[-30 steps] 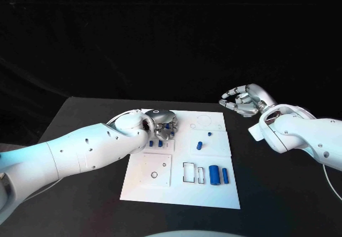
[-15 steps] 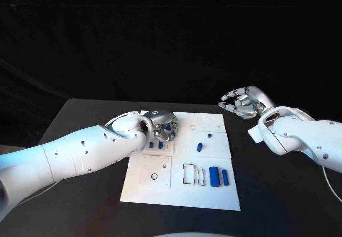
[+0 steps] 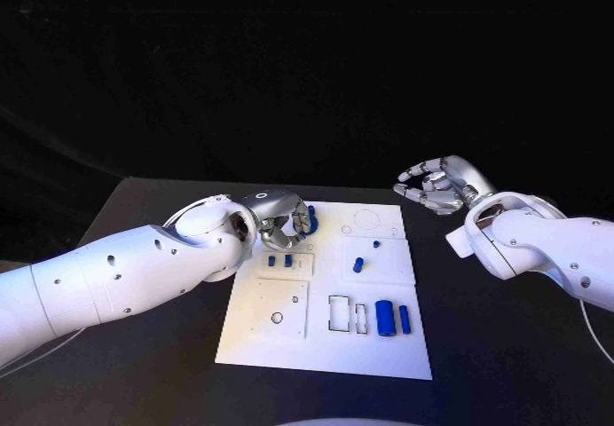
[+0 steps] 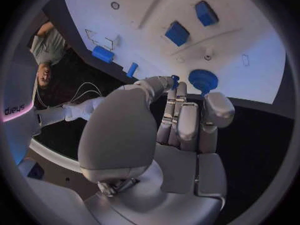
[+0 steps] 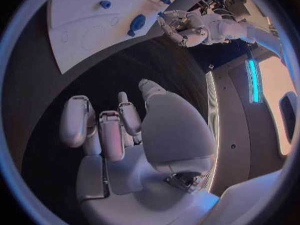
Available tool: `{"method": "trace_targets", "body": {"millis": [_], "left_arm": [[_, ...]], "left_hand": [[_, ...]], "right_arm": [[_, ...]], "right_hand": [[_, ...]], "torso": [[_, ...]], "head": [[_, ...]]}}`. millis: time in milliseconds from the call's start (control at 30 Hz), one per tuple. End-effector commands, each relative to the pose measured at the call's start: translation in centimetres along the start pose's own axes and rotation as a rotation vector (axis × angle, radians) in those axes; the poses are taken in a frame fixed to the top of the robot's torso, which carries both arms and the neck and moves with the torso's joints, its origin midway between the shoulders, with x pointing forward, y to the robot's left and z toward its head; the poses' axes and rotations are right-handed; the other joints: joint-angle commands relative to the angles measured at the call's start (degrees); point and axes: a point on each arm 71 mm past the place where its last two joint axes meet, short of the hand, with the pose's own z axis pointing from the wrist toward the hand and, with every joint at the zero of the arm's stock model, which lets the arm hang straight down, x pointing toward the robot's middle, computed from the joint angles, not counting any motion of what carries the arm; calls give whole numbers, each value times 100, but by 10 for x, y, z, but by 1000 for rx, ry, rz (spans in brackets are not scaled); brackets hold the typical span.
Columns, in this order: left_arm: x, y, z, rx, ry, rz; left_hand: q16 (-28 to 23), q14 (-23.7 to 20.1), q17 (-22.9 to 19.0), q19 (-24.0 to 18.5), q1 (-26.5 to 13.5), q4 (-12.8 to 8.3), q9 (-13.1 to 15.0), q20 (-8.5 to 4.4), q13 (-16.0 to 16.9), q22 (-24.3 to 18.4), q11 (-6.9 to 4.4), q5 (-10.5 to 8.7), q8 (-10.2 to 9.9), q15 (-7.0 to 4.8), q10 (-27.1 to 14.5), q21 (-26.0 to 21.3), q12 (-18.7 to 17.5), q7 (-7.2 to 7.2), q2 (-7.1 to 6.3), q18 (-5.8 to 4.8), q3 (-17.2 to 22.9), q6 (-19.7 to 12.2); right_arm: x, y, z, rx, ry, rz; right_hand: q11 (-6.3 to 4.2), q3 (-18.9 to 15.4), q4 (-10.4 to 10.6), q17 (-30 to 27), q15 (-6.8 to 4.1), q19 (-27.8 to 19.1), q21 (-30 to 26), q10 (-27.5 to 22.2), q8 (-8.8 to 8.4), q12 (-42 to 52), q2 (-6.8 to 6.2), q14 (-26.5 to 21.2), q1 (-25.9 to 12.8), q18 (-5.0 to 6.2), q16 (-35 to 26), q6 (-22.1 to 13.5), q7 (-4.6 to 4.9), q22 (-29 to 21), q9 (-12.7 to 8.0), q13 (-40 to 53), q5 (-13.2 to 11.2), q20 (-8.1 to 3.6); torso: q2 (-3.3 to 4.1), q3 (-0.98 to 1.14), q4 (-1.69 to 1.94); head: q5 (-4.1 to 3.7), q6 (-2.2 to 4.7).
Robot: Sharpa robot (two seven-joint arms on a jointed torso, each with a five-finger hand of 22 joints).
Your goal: Assemble the parts on the task board
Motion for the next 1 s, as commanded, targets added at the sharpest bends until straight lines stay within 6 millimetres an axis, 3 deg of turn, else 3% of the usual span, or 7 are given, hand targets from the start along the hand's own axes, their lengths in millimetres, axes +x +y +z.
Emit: {"method": "trace_targets", "body": {"millis": [33,367,533,1000], "left_arm": [[-3,2,-5,-13,-8,-14],[-5,17,-14,-59,4,-14],[-3,22,-15,-75,12,-14],[7,32,-12,-102,40,-23]], "left_hand": [[30,48,-5,42,-59,-38,3,-10,3,17,6,-36,-36,-12,55,30,-30,6,9,-59,-6,53],[30,51,-10,44,-71,-50,3,-12,2,23,2,-37,-43,-15,84,35,-57,2,4,-60,-4,70],[30,51,-10,44,-71,-50,3,-12,2,23,2,-37,-43,-15,84,35,-57,2,4,-60,-4,70],[25,48,-25,41,-72,-57,3,-13,2,17,1,-38,-46,-17,95,32,-69,1,4,-58,-1,76]], "right_arm": [[0,1,0,-10,0,-4],[0,0,-1,-11,1,-4],[1,0,-1,-11,2,-3],[1,0,-2,-11,3,-2]], "right_hand": [[-5,43,-4,226,-35,-18,-33,-23,20,3,7,287,-19,77,-31,23,-24,286,-4,5,35,-5],[-5,43,-4,226,-35,-18,-33,-23,20,3,7,287,-19,77,-31,23,-24,286,-4,5,35,-5],[-5,43,-4,226,-35,-18,-33,-23,20,3,7,287,-19,77,-31,23,-24,286,-4,5,35,-5],[-5,43,-4,226,-35,-18,-33,-23,20,3,7,287,-19,77,-31,23,-24,286,-4,5,35,-5]], "torso": [[-2,-8,13],[12,-18,0],[11,-6,-16],[13,5,-15]], "head": [[-9,-5],[1,-10],[9,-25],[2,-62]]}}
